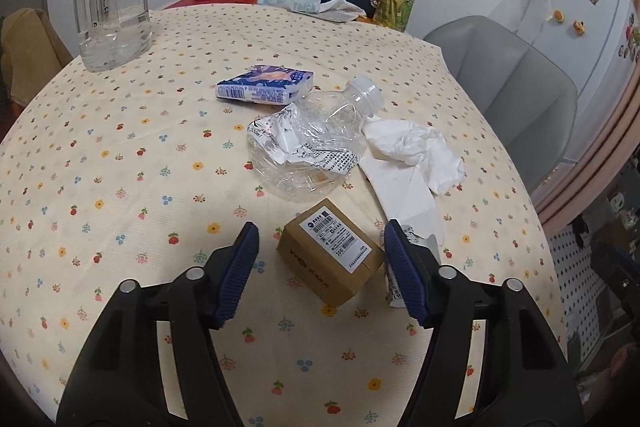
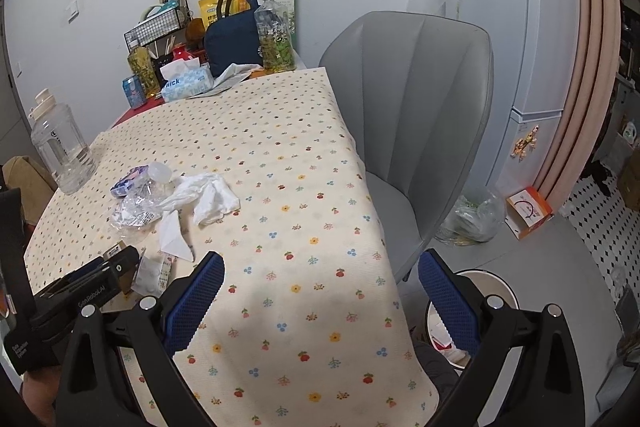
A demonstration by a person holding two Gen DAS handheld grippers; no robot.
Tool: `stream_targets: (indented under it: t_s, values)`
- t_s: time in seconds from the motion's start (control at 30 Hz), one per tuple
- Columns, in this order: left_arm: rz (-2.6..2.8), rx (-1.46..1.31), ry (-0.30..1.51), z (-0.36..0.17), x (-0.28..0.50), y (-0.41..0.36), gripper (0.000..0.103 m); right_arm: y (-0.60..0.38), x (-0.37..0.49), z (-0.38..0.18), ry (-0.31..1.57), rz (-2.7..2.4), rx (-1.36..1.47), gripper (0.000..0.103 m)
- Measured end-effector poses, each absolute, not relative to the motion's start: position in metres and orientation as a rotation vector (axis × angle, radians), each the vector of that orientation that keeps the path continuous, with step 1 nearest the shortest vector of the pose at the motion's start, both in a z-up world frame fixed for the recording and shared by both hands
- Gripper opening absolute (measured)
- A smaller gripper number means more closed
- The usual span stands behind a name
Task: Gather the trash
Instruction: 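Grasp the small brown box with the left tool while the right grasps a blister pack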
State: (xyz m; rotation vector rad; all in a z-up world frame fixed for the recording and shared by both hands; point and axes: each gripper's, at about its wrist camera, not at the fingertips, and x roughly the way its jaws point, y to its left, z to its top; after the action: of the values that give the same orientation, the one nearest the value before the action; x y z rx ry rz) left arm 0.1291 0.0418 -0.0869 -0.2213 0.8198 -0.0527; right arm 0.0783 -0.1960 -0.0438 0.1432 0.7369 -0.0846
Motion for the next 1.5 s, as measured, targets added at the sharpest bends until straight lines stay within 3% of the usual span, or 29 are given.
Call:
stream_targets:
  t_s: [1.2, 1.3, 1.4, 1.43, 1.5]
  values:
    - [0.178, -0.284, 0.765, -0.079, 0.094, 0.150, 0.054, -0.054, 0.109, -0.073, 0.837, 0.198, 0.012, 0.092]
    - [0.175, -0.284, 0.768, -0.080, 0.095, 0.151, 0.054, -0.048, 0.111, -0.078, 0.859, 0.210, 0.006, 0.083]
    - [0.169, -0.285, 0.766, -0.080, 0.096, 0.148, 0.054, -0.046, 0.114, -0.083, 0.891, 0.235, 0.009, 0.050]
    - [0.166, -0.285, 0.766, -0.080, 0.096, 0.147, 0.054, -0.047, 0.115, -0.084, 0.907, 0.245, 0.009, 0.034]
    - [0.160, -0.284, 0.765, -0.080, 0.097, 0.144, 0.054, -0.049, 0.114, -0.084, 0.908, 0.253, 0.013, 0.029]
